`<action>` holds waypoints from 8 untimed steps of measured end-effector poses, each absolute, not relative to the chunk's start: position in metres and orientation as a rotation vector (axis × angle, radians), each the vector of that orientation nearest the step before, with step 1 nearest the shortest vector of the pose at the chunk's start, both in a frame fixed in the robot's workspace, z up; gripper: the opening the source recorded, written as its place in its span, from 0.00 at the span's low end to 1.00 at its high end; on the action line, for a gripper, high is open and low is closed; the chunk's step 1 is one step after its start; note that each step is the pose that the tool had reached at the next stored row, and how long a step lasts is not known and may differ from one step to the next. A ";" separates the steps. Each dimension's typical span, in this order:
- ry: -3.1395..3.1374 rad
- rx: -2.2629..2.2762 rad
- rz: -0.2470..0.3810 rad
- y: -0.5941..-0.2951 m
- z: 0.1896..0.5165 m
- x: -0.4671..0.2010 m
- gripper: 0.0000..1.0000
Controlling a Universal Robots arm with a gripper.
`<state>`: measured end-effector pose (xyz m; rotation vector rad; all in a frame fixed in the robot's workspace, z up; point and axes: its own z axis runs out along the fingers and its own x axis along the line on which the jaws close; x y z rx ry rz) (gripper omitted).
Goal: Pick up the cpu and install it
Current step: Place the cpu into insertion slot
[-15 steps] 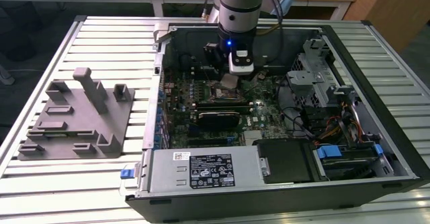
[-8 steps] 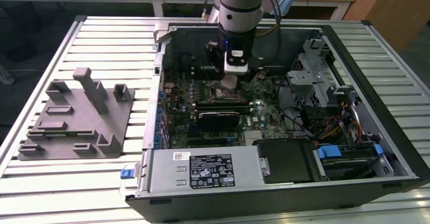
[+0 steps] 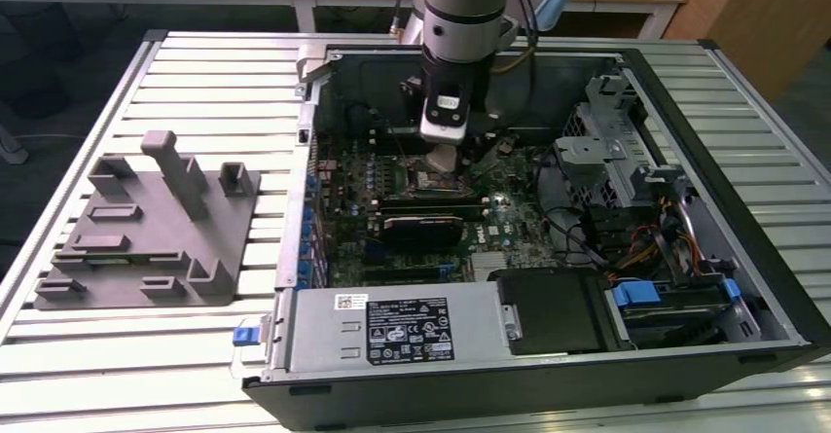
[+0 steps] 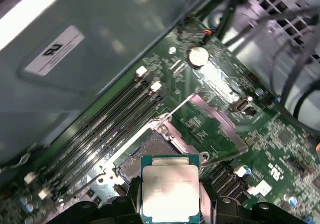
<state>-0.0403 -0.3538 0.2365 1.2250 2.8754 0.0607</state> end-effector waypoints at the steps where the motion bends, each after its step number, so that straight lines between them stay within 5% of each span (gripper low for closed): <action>1: 2.864 1.251 0.060 -0.354 0.237 -0.040 0.55; 8: 2.776 1.430 0.059 -0.354 0.236 -0.040 0.55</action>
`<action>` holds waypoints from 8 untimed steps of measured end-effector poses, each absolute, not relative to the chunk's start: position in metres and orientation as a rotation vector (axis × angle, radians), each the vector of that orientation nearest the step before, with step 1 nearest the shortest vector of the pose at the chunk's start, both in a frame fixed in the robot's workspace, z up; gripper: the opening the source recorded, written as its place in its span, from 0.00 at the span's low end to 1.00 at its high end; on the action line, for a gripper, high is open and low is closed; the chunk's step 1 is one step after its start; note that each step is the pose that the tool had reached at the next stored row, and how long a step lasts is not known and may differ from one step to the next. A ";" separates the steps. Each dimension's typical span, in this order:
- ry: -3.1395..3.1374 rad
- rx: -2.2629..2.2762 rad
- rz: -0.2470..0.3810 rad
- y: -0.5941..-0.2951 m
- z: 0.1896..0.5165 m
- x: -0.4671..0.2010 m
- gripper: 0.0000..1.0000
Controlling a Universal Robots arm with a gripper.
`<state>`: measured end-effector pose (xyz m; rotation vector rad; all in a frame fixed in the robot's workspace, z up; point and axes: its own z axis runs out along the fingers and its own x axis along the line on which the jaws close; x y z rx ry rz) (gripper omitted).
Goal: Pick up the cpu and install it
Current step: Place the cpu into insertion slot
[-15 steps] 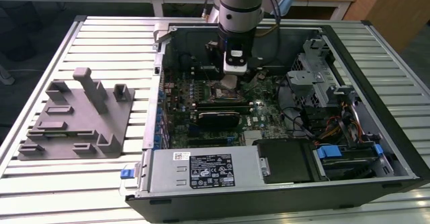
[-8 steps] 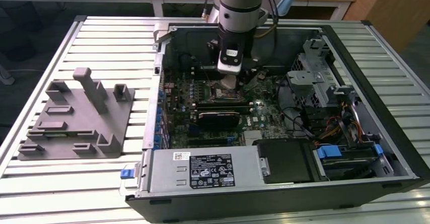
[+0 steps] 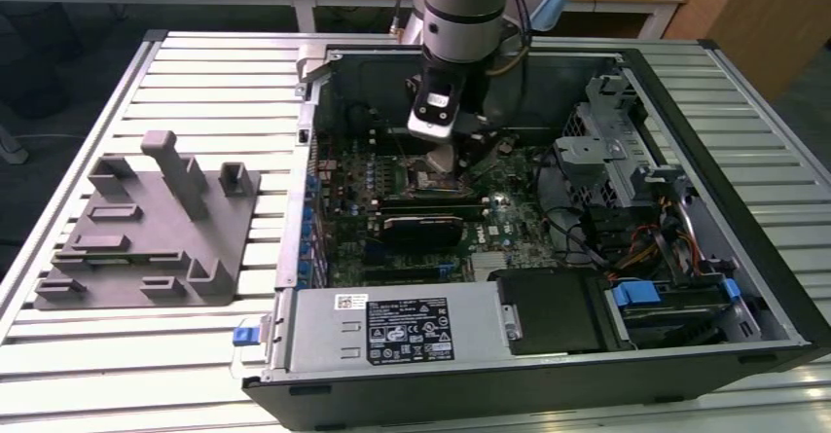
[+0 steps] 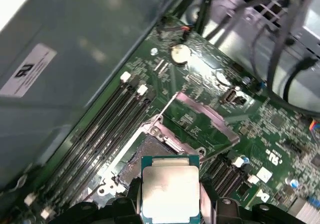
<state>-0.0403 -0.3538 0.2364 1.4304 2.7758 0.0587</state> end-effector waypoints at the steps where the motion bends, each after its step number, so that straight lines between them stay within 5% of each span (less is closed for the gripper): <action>1: 2.763 1.455 0.058 -0.354 0.236 -0.040 0.55; 8: 2.668 1.617 0.056 -0.354 0.236 -0.040 0.55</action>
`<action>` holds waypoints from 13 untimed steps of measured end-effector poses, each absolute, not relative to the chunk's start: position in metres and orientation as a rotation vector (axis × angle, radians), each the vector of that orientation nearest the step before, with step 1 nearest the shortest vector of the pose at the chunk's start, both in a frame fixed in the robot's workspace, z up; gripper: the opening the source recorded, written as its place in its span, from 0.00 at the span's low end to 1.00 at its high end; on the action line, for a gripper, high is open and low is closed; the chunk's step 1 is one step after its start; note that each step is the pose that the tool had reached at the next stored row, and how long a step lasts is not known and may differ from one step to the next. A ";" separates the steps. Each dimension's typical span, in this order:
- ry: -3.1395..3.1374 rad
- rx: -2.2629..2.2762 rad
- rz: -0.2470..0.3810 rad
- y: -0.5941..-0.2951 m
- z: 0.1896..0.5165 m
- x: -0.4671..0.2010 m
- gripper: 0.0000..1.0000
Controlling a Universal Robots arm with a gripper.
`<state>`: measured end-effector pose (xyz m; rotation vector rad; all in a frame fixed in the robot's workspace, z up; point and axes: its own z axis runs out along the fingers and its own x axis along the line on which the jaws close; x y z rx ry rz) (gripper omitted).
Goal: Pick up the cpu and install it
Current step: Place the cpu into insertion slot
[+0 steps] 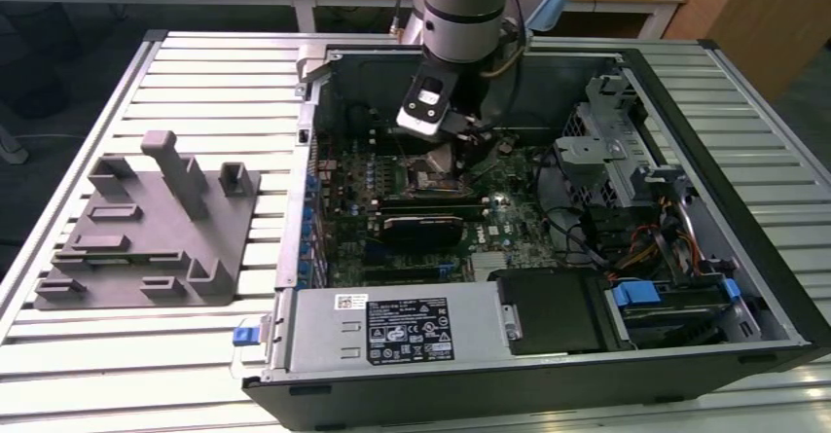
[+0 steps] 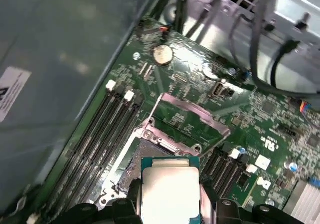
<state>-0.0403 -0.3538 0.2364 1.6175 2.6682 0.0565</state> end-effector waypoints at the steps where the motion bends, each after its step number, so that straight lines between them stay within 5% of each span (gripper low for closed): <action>1: 2.655 1.639 0.056 -0.354 0.236 -0.040 0.55; 13: 2.469 1.902 0.052 -0.354 0.236 -0.040 0.55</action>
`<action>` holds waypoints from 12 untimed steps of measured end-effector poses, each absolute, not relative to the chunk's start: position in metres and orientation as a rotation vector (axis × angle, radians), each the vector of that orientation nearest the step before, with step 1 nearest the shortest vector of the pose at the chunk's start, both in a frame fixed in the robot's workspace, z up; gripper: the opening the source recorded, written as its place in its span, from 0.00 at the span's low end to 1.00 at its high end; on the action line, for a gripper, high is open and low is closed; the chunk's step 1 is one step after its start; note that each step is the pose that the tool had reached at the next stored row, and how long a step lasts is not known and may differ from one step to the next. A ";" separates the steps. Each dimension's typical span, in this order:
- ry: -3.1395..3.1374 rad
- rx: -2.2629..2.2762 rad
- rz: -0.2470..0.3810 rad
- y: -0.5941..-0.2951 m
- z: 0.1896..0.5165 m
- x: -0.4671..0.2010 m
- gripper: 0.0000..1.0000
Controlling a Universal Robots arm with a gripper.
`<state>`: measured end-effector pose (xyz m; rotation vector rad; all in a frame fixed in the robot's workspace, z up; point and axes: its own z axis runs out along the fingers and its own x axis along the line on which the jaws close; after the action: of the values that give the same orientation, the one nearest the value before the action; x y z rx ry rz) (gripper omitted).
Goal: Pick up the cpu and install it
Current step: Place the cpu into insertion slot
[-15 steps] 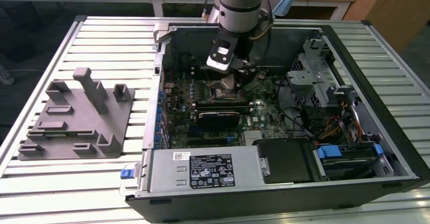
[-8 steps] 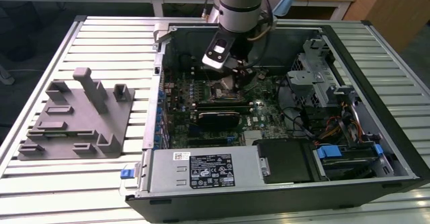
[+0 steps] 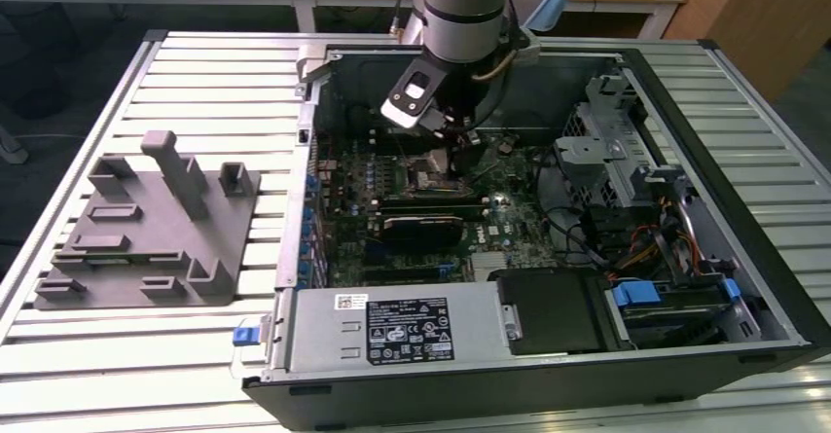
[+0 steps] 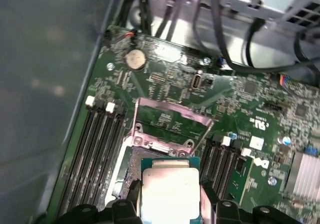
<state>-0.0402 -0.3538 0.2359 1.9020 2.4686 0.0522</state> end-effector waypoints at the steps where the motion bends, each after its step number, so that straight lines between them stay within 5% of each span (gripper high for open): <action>1: 2.451 1.924 0.052 -0.354 0.236 -0.040 0.55; 12: 2.264 2.137 0.048 -0.353 0.231 -0.040 0.55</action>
<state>-0.0404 -0.3528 0.2310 2.1372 2.2636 0.0478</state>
